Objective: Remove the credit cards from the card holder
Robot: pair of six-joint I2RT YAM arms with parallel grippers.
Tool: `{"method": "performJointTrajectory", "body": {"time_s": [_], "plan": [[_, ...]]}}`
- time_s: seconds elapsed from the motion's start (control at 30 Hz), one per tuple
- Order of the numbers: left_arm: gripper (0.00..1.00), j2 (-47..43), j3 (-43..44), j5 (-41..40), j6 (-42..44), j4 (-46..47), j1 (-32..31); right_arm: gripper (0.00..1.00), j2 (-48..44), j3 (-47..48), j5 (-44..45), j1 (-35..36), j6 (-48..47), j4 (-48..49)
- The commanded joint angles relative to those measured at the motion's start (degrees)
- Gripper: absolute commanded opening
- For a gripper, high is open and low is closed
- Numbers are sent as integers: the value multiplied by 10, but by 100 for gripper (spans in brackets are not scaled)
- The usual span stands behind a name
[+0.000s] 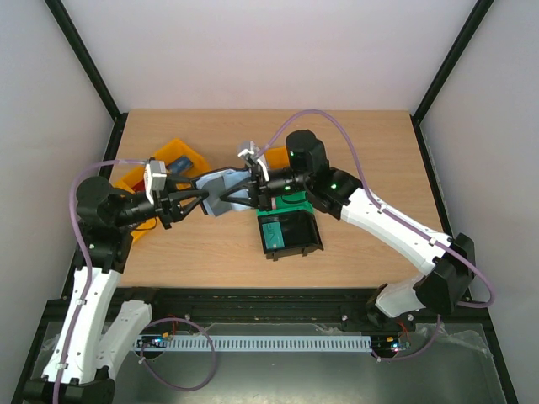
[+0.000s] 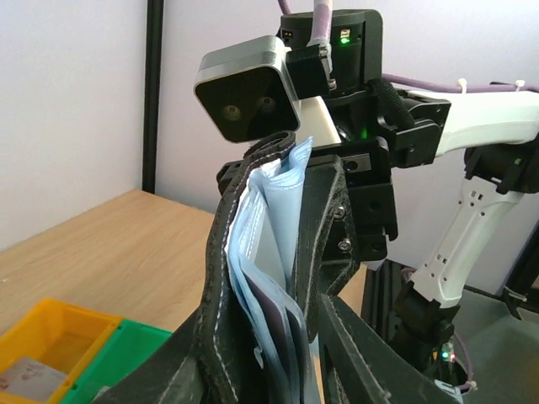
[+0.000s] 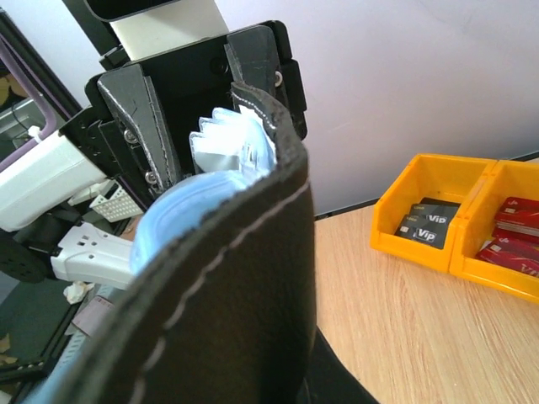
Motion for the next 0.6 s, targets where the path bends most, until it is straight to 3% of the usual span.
{"method": "performJointTrajectory", "body": {"time_s": [0.0, 0.13, 0.17, 0.23, 0.27, 0.4, 0.5, 0.57], "plan": [[31, -5, -9, 13, 5, 18, -5, 2, -12, 24, -40, -1, 1, 17], [29, 5, -13, 38, -6, 18, -6, 2, -9, 41, -73, 0, 0, 17], [24, 7, -14, 39, -9, 21, -6, 2, -9, 41, -83, 1, -2, 18], [5, 10, -17, 40, -33, 44, -7, 2, -7, 45, -97, 6, -16, 4], [3, 12, -18, 42, -51, 62, -7, 2, -8, 47, -104, 7, -27, -7], [2, 19, -18, 105, -105, 141, -16, 2, -12, 52, -129, 8, -103, -75], [2, 31, 3, 162, -35, 65, -46, 2, -17, 36, -151, 5, -184, -129], [2, 39, 21, 192, 31, -11, -65, 2, -19, 12, -165, 1, -187, -106]]}}
